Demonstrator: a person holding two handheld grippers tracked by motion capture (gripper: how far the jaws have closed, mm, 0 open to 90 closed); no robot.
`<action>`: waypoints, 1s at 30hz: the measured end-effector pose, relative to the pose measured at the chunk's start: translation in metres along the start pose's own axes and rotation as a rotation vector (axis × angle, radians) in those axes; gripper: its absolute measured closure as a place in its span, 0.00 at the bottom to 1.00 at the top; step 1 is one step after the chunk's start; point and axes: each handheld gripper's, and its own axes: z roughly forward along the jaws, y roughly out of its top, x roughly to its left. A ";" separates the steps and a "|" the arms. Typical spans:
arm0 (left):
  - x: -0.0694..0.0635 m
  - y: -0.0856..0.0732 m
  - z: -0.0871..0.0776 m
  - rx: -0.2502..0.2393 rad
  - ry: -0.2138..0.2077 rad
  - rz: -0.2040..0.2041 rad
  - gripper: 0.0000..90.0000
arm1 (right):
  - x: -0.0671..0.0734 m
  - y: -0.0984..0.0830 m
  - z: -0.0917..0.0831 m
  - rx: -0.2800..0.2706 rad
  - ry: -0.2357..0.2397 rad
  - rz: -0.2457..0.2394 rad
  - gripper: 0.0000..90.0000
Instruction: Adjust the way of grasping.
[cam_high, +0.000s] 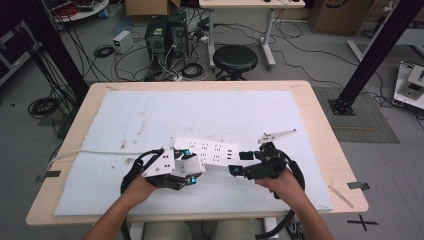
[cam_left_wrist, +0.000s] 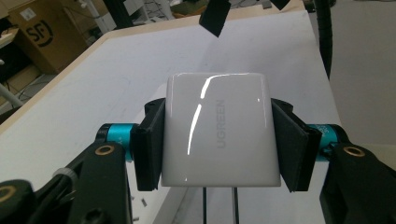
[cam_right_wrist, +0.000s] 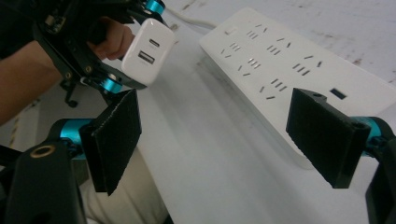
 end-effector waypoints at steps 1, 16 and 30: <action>0.000 0.001 0.001 0.002 -0.002 0.002 0.47 | 0.000 0.001 0.001 0.002 0.011 0.015 0.20; -0.006 0.007 0.019 0.016 -0.012 0.050 0.47 | 0.003 0.011 0.021 0.058 0.127 0.127 0.20; -0.005 0.014 0.026 0.012 -0.010 0.078 0.47 | 0.003 0.019 0.034 0.100 0.170 0.189 0.20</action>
